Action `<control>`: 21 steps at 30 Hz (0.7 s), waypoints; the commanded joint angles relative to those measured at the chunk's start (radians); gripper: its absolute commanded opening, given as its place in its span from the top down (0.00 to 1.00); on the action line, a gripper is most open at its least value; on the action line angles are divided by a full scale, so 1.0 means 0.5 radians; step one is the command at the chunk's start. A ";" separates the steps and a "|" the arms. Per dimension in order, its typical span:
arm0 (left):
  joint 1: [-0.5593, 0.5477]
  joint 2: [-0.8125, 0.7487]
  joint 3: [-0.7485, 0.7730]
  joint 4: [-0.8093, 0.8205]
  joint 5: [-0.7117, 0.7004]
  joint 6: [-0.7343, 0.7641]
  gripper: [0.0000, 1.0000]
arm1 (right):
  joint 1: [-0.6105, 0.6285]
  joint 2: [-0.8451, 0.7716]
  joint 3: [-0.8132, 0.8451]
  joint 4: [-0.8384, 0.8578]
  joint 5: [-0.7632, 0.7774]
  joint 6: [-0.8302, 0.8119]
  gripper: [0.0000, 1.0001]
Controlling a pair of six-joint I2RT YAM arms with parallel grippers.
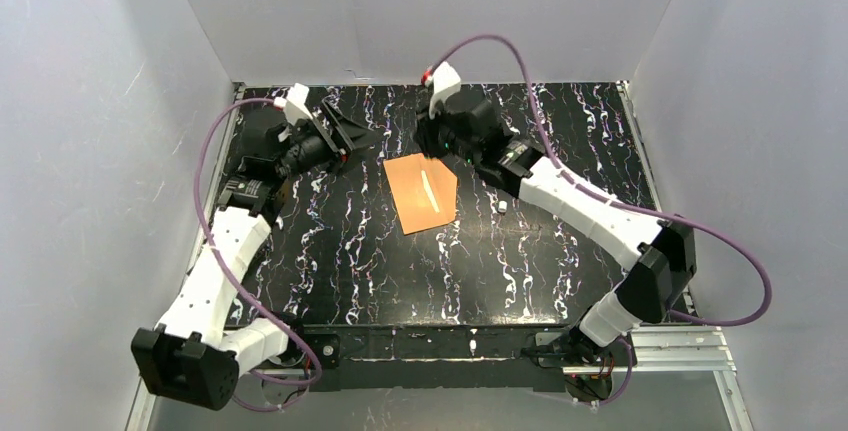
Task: Place the letter into the envelope and seal it
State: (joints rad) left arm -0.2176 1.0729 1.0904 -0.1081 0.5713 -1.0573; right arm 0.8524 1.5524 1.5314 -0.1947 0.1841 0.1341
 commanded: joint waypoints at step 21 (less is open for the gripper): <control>-0.016 1.652 0.257 0.275 0.290 0.604 0.92 | 0.001 0.889 0.112 -0.348 0.184 0.460 0.99</control>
State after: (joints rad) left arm -0.2188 1.8767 1.1507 0.0074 0.6426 -0.7841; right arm 0.8524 1.9614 1.4826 -0.3275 0.2352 0.3443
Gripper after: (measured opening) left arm 0.088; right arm 0.319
